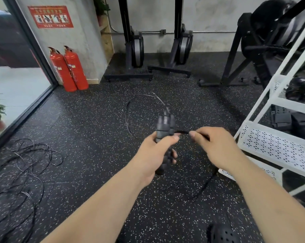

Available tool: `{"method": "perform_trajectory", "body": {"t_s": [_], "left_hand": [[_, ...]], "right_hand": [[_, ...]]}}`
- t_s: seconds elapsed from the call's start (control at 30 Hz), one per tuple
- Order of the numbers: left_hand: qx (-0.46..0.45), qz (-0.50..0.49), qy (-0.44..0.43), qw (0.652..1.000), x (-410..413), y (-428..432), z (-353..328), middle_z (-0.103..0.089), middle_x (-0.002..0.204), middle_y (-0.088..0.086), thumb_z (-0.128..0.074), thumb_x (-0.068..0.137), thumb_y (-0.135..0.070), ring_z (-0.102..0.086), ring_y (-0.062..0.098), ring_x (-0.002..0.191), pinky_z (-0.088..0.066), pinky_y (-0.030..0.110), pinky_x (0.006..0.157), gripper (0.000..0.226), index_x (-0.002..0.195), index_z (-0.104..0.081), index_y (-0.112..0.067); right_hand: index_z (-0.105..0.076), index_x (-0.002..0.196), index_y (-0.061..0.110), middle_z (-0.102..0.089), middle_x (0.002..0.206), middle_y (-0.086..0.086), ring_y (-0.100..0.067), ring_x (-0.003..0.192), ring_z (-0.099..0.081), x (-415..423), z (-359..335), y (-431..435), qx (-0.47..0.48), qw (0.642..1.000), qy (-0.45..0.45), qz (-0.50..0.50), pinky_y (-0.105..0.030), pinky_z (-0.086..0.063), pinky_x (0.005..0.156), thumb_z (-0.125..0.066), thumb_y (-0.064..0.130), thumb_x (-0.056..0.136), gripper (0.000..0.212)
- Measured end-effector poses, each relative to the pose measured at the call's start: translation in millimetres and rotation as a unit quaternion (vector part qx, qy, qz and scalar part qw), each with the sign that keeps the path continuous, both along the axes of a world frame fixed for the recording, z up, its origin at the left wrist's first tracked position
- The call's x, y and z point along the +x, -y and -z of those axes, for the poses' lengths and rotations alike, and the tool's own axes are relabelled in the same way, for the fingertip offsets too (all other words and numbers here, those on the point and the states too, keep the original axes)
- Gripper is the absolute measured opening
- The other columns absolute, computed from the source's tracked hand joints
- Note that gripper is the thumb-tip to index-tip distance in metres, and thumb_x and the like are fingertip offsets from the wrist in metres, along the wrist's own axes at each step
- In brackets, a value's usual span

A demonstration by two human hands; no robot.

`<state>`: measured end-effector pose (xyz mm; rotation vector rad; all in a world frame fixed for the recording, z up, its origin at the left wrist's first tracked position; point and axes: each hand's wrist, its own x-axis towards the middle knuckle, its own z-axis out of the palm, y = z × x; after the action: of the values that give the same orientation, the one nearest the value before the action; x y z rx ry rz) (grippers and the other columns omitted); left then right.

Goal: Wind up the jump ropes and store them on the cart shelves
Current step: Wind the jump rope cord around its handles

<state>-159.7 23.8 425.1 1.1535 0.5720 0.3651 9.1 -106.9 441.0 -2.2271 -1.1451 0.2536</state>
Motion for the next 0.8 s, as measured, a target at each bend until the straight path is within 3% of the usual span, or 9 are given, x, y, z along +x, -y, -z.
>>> {"method": "perform_trajectory", "body": {"t_s": [0.07, 0.13, 0.3, 0.43, 0.5, 0.57, 0.67, 0.73, 0.8], "left_hand": [[0.008, 0.042, 0.001, 0.999, 3.1, 14.0, 0.2, -0.069, 0.090, 0.016, -0.074, 0.099, -0.023, -0.060, 0.022, 0.071, -0.051, 0.043, 0.073, 0.025, 0.124, -0.073, -0.021], [0.003, 0.041, 0.012, 0.999, 4.7, 16.0, -1.8, -0.074, 0.100, 0.014, -0.071, 0.101, -0.019, -0.060, 0.018, 0.070, -0.054, 0.039, 0.069, 0.024, 0.125, -0.076, -0.020], [-0.016, -0.054, 0.030, 0.998, -3.9, -19.8, -9.9, -0.078, 0.123, 0.009, -0.073, 0.099, -0.016, -0.061, 0.018, 0.068, -0.055, 0.041, 0.071, 0.022, 0.114, -0.082, -0.029], [-0.012, -0.079, 0.010, 0.997, -5.4, -22.6, -4.8, -0.076, 0.101, 0.010, -0.075, 0.097, -0.019, -0.062, 0.019, 0.068, -0.057, 0.040, 0.070, 0.033, 0.130, -0.072, -0.019], [-0.010, -0.048, 0.004, 0.999, -1.8, -11.4, -1.9, -0.078, 0.109, 0.013, -0.076, 0.097, -0.020, -0.062, 0.019, 0.069, -0.057, 0.041, 0.071, 0.031, 0.128, -0.072, -0.020], [-0.011, -0.007, 0.004, 1.000, 1.5, 2.7, -0.8, -0.073, 0.096, 0.017, -0.076, 0.097, -0.020, -0.062, 0.020, 0.069, -0.056, 0.038, 0.068, 0.029, 0.125, -0.072, -0.017], [-0.019, 0.024, 0.004, 1.000, 5.0, 14.3, -0.9, -0.069, 0.084, 0.006, -0.073, 0.099, -0.017, -0.060, 0.019, 0.068, -0.054, 0.036, 0.064, 0.025, 0.123, -0.073, -0.014], [-0.007, 0.019, -0.001, 1.000, 3.7, 9.2, -2.8, -0.076, 0.090, 0.007, -0.072, 0.100, -0.017, -0.060, 0.018, 0.068, -0.053, 0.037, 0.066, 0.022, 0.121, -0.078, -0.021], [0.003, -0.011, 0.005, 1.000, -0.2, -5.1, -6.1, -0.078, 0.116, 0.017, -0.073, 0.098, -0.018, -0.060, 0.018, 0.069, -0.053, 0.040, 0.071, 0.022, 0.114, -0.082, -0.031]], "right_hand": [[-0.062, 0.078, 0.035, -0.056, 0.057, 0.013, 0.000, 0.052, -0.048, -12.5, 5.9, -8.7, -0.008, 1.000, 0.014, -0.016, -0.018, -0.029, 0.048, -0.058, 0.045, 0.105, 0.029], [-0.065, 0.080, 0.035, -0.057, 0.060, 0.012, -0.001, 0.053, -0.050, -13.7, 8.8, -10.4, -0.009, 0.999, 0.008, -0.033, -0.017, -0.030, 0.050, -0.059, 0.044, 0.105, 0.028], [-0.074, 0.082, 0.040, -0.069, 0.067, 0.005, -0.012, 0.053, -0.058, 10.5, -4.1, 7.8, -0.042, 0.997, -0.032, -0.049, -0.032, -0.050, 0.057, -0.057, 0.055, 0.104, 0.031], [-0.074, 0.085, 0.039, -0.056, 0.054, 0.003, -0.005, 0.045, -0.040, 13.0, -8.6, 12.3, -0.007, 0.999, -0.024, -0.022, -0.026, -0.033, 0.049, -0.055, 0.051, 0.105, 0.030], [-0.074, 0.086, 0.036, -0.056, 0.055, 0.008, -0.008, 0.048, -0.044, 6.3, -4.9, 5.8, 0.008, 1.000, -0.016, 0.002, -0.032, -0.035, 0.052, -0.054, 0.052, 0.105, 0.031], [-0.074, 0.087, 0.033, -0.063, 0.060, 0.007, -0.010, 0.051, -0.051, -2.9, 0.9, -2.0, 0.003, 1.000, 0.001, -0.015, -0.033, -0.039, 0.054, -0.056, 0.051, 0.105, 0.032], [-0.073, 0.083, 0.032, -0.062, 0.058, 0.013, -0.003, 0.049, -0.051, -8.6, 6.7, -7.3, 0.001, 0.999, 0.005, -0.041, -0.022, -0.036, 0.050, -0.058, 0.049, 0.104, 0.030], [-0.072, 0.079, 0.032, -0.062, 0.059, 0.009, -0.004, 0.049, -0.049, -4.1, 4.9, -4.4, -0.016, 0.999, 0.002, -0.051, -0.024, -0.037, 0.051, -0.058, 0.052, 0.103, 0.035], [-0.072, 0.079, 0.033, -0.067, 0.064, 0.002, -0.007, 0.051, -0.051, 6.2, -0.2, 3.1, -0.048, 0.998, 0.001, -0.052, -0.031, -0.041, 0.055, -0.055, 0.059, 0.102, 0.038]]}}
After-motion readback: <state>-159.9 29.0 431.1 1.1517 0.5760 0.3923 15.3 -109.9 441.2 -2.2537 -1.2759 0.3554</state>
